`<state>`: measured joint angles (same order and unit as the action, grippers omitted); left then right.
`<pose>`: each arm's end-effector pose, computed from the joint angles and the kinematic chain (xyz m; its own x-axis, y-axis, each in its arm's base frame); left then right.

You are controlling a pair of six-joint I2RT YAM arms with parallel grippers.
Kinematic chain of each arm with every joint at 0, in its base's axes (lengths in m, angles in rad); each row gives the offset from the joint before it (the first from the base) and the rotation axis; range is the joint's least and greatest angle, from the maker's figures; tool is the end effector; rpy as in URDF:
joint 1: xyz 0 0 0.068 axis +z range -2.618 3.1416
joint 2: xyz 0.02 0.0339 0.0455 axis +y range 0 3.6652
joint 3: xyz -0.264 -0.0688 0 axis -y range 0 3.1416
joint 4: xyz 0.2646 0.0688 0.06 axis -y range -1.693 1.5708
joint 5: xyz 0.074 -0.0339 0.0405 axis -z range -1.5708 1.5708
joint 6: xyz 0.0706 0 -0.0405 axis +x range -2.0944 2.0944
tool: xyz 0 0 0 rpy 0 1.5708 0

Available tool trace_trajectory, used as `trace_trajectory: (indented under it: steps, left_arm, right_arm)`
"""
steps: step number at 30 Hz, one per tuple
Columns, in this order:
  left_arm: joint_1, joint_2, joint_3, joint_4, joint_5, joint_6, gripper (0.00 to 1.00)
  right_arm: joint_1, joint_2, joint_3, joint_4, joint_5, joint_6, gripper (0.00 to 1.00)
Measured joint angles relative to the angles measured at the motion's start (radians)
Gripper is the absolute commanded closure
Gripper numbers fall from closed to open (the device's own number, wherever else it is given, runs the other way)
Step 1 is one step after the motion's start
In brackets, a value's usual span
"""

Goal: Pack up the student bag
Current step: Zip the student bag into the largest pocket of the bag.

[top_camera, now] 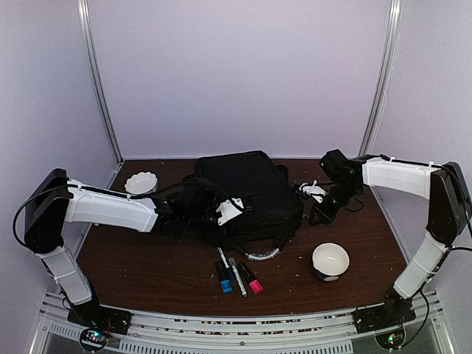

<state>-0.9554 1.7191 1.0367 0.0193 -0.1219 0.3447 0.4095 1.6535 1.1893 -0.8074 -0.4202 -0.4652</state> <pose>0.2470 -0.3345 0.1656 -0.0793 0.6931 -0.7164 0.8308 0.4431 0.3368 0.3060 0.1642 0.1795 -0.5709 -0.6943 -0.4383 -0.8167 0.5351 0.2162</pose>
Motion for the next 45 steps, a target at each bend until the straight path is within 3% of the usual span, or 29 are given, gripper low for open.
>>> trace_trajectory:
  steps: [6, 11, 19, 23, 30, 45]
  left_arm:
    - [-0.065, -0.04, -0.006, 0.045, 0.007, 0.017, 0.35]
    - [-0.138, 0.054, 0.106, 0.108, 0.047, 0.016, 0.34]
    - [-0.145, 0.161, 0.181, 0.137, 0.137, 0.005, 0.36]
    - [-0.145, 0.201, 0.198, 0.142, 0.14, -0.011, 0.54]
    - [-0.145, 0.247, 0.212, 0.166, 0.059, -0.015, 1.0]
    - [-0.153, 0.211, 0.164, 0.195, 0.003, 0.003, 1.0]
  right_arm:
    - [0.093, -0.038, -0.023, -0.008, -0.013, 0.018, 1.0]
    - [0.147, -0.04, -0.023, -0.012, -0.045, 0.039, 1.0]
    - [0.158, -0.04, -0.023, -0.013, -0.079, 0.063, 1.0]
    - [0.158, -0.04, -0.022, -0.011, -0.088, 0.077, 1.0]
    - [0.156, -0.04, -0.021, -0.012, -0.09, 0.078, 1.0]
    - [0.013, 0.039, 0.025, -0.002, -0.088, 0.09, 1.0]
